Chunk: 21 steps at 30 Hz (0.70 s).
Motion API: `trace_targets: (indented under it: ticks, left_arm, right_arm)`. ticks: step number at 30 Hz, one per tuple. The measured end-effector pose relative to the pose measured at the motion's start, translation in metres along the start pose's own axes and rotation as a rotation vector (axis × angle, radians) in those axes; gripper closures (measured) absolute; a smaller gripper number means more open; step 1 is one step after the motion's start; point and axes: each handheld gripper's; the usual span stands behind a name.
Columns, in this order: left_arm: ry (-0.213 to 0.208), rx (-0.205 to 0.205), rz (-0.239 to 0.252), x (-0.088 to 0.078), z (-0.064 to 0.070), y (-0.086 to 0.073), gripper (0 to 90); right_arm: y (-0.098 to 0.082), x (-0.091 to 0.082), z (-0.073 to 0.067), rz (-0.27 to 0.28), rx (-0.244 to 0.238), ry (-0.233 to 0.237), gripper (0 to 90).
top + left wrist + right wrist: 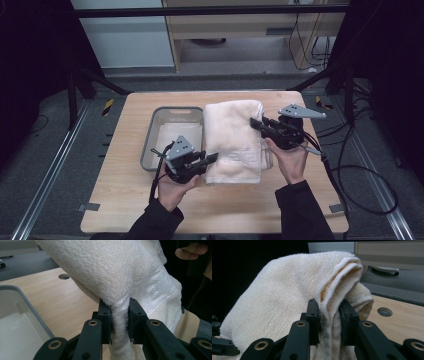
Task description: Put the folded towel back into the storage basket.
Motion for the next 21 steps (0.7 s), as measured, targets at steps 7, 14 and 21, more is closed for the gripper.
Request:
trace_targets:
  ticks: [7,14,21]
  left_arm:
    - [0.010,-0.008,0.012,-0.005,-0.006,0.003,74.7]
    - [0.019,-0.015,0.030,-0.009,-0.013,0.006,74.7]
    - [0.018,-0.026,0.053,-0.015,-0.019,0.009,74.7]
  right_arm:
    - [0.006,0.006,-0.005,0.012,-0.010,0.000,73.0]
    - [0.012,0.011,-0.009,0.026,-0.011,0.000,73.1]
    - [0.019,0.013,-0.014,0.034,-0.025,0.000,73.1]
Point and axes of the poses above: each handheld gripper's, and its own axes: x roughly forward along the jaws, y roughly out of its top, z roughly to its right, and after that the axes turned 10 degrees about y, right-handed
